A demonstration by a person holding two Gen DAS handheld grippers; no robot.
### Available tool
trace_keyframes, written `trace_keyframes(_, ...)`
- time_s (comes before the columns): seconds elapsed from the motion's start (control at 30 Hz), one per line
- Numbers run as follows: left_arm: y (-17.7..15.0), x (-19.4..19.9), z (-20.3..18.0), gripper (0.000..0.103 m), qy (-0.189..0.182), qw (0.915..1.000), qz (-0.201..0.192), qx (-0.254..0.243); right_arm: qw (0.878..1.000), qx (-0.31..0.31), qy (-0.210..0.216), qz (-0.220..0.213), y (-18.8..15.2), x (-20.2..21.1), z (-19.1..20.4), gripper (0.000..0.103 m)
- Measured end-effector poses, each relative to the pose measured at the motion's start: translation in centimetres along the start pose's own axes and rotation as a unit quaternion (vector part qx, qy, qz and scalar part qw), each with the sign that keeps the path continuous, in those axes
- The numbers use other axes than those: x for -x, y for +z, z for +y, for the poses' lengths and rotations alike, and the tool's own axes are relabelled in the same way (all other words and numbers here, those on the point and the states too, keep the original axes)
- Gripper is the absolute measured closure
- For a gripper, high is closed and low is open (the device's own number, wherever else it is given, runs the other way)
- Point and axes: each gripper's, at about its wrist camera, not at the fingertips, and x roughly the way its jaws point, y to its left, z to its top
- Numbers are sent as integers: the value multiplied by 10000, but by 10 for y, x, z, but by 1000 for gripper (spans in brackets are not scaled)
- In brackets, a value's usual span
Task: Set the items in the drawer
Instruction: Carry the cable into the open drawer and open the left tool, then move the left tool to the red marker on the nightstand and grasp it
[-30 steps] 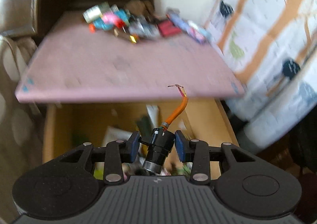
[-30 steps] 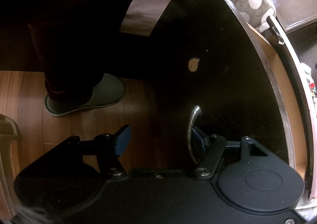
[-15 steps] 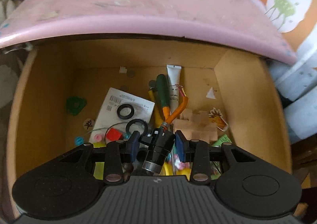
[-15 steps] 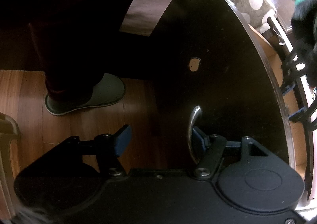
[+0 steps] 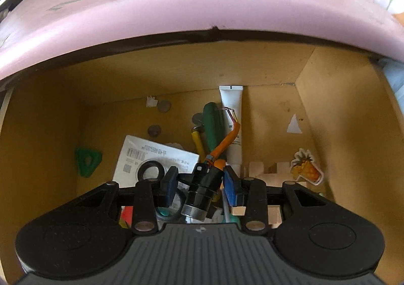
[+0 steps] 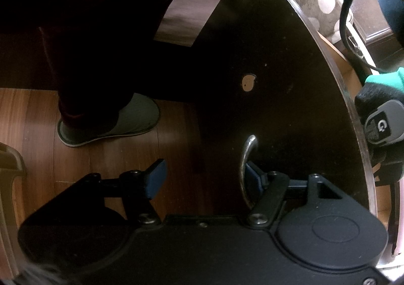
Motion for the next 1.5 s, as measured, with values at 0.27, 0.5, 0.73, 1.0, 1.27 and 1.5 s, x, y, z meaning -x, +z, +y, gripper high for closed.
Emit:
trace_keyframes(0.27,0,6,-6,43,233,9992,-72,-313,10000,-76,-33,46,4,0,1,34)
trace_keyframes(0.5,-2,19,-9,43,274,9988,-102,-403,9999,-76,-37,57,4,0,2,33)
trace_keyframes(0.73,-8,56,-8,43,-50,9986,-227,-471,10000,-55,-33,53,4,0,2,32)
trace_keyframes(1.0,-9,118,-1,43,-452,9962,-600,-445,10000,-51,-37,51,4,-1,2,32)
trace_keyframes(1.27,38,152,-4,43,-526,9866,-1455,-510,10000,-41,-22,45,2,-1,2,30)
trace_keyframes(1.5,103,132,-21,43,-710,9740,-1961,-880,10000,-5,10,34,0,-1,0,27)
